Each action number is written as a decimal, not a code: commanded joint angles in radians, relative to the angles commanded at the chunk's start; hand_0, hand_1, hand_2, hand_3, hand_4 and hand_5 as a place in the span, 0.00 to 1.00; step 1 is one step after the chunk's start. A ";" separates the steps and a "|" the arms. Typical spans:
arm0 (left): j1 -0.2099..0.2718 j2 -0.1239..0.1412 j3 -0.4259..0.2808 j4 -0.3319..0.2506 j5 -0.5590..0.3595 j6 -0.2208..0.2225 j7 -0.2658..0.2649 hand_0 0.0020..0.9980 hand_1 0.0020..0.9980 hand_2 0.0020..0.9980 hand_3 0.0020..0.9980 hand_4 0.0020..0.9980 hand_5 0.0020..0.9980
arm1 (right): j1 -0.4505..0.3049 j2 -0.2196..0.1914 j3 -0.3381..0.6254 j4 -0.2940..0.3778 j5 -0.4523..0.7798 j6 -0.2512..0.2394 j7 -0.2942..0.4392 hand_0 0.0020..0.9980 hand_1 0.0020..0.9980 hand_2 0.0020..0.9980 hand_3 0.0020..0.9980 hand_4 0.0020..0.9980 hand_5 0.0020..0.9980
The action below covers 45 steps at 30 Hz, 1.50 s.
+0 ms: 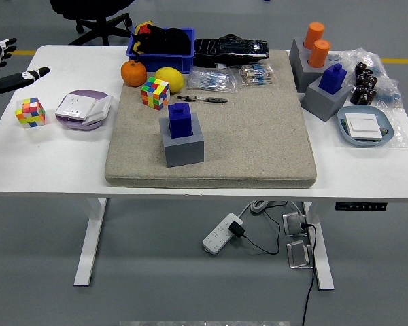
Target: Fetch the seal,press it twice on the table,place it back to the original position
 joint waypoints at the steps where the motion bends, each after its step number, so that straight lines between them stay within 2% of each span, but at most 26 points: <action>1: 0.000 0.000 -0.001 0.000 0.000 0.000 0.000 0.90 0.95 0.94 0.96 1.00 0.44 | 0.000 0.000 0.000 0.000 0.000 0.000 0.000 0.84 0.73 0.70 0.71 0.75 0.52; 45: -0.010 -0.006 -0.003 0.001 0.004 0.002 0.002 0.88 0.89 0.91 0.94 0.99 0.42 | 0.000 0.009 0.016 0.002 0.002 0.000 0.000 0.84 0.73 0.70 0.71 0.75 0.51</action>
